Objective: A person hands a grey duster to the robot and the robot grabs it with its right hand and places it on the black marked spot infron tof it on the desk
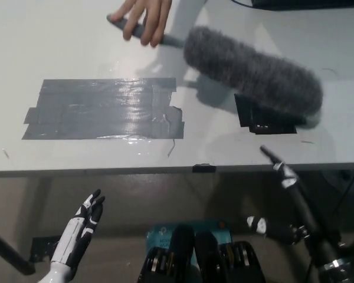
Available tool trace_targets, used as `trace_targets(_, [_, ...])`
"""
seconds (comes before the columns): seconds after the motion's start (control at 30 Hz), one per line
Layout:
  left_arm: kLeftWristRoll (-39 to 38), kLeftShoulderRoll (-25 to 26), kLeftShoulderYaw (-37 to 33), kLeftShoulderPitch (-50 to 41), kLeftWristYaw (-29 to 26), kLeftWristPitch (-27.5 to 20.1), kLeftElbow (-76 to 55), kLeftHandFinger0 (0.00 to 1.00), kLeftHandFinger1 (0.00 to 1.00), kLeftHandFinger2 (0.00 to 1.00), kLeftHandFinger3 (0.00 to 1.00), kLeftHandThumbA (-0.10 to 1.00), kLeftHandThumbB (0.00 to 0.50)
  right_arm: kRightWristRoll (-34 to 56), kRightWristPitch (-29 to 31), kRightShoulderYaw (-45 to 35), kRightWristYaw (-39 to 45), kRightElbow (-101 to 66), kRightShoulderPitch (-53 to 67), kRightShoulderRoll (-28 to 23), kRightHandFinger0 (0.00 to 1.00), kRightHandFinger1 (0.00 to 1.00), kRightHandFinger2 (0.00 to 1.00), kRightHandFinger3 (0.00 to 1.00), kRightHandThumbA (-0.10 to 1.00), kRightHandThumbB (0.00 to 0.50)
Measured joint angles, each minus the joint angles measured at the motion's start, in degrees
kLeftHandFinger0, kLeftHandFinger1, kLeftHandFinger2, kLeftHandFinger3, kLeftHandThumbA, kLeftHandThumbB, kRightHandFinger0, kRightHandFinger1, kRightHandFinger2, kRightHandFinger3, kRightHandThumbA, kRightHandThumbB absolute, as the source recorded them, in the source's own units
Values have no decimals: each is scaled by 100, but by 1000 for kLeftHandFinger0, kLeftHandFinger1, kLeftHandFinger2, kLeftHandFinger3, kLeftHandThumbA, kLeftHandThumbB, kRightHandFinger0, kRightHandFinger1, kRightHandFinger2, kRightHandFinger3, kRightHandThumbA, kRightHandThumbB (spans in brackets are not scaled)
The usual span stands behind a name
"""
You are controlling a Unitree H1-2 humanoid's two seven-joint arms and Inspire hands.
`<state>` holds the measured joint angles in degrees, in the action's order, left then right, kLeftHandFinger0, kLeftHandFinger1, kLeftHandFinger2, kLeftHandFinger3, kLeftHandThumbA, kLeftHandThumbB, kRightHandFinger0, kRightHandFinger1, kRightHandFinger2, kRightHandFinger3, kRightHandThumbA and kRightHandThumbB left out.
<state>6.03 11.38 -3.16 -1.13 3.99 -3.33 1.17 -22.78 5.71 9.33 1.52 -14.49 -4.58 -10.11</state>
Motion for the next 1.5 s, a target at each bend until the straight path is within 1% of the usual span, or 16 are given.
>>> trace_targets(0.1, [0,-1,4,-4,1,-8,7,1000,1000,1000,1000,962,92,-347,-246,-90,87,-533,-294,-58,1000,1000,1000,1000,1000,400])
trace_targets(0.3, [1,-3,4,-14,2,-20,9,1000,1000,1000,1000,966,100,-1093,-874,-124,367,-396,-1554,-311,1000,1000,1000,1000,1000,397])
trace_targets(0.6, [9,-2,6,7,2,-29,10,1000,1000,1000,1000,966,74,-1762,-1422,220,441,1530,-3022,-346,1000,1000,1000,1000,1000,463])
trace_targets(0.73, [9,-2,4,17,4,-37,10,1000,1000,1000,1000,965,86,-1844,-1524,421,441,2603,-3498,-314,1000,1000,1000,1000,1000,500])
trace_targets(0.93, [10,-1,4,50,6,-46,7,1000,1000,1000,1000,962,81,-1874,-1592,618,433,3647,-3986,-199,1000,1000,1000,1000,1000,500])
trace_targets(1.13, [14,0,4,118,6,-47,7,1000,1000,1000,1000,964,85,-1878,-1644,747,420,4092,-4142,-98,1000,1000,1000,1000,1000,500])
trace_targets(1.17, [15,-1,3,128,6,-46,7,1000,1000,1000,1000,964,87,-1891,-1642,768,363,4218,-4183,-77,1000,1000,1000,1000,1000,477])
trace_targets(1.2, [16,-1,3,133,6,-46,6,1000,1000,1000,1000,967,94,-1901,-1640,776,317,4313,-4209,-69,1000,1000,1000,1000,891,387])
trace_targets(1.23, [18,-1,2,140,6,-46,1,1000,1000,1000,1000,968,96,-1922,-1633,793,173,4473,-4260,-58,1000,1000,1000,1000,797,403])
trace_targets(1.27, [18,-1,3,141,6,-44,2,1000,1000,1000,1000,970,96,-1922,-1629,788,78,4564,-4277,-51,999,953,1000,1000,578,345])
trace_targets(1.3, [18,-1,3,139,6,-41,2,1000,1000,1000,1000,969,89,-1922,-1620,783,-17,4649,-4287,-44,140,270,451,600,49,208])
trace_targets(1.33, [18,-1,3,140,5,-40,4,1000,1000,1000,1000,969,89,-1922,-1605,782,-142,4764,-4287,-35,31,241,491,576,-70,229])
trace_targets(1.37, [18,-1,3,140,5,-39,6,1000,1000,1000,1000,971,93,-1923,-1591,783,-243,4857,-4285,-28,1,188,521,501,-99,210])
trace_targets(1.4, [18,-1,3,140,5,-38,11,1000,1000,1000,1000,972,95,-1925,-1582,783,-332,4917,-4281,-22,0,254,651,568,-100,193])
trace_targets(1.43, [18,-1,3,140,6,-37,13,1000,1000,1000,1000,973,94,-1927,-1572,783,-425,4958,-4279,-20,0,386,804,739,-100,178])
trace_targets(1.5, [18,-1,3,140,6,-33,14,1000,1000,1000,1000,973,95,-1927,-1542,783,-624,4994,-4279,-20,2,489,884,972,-100,192])
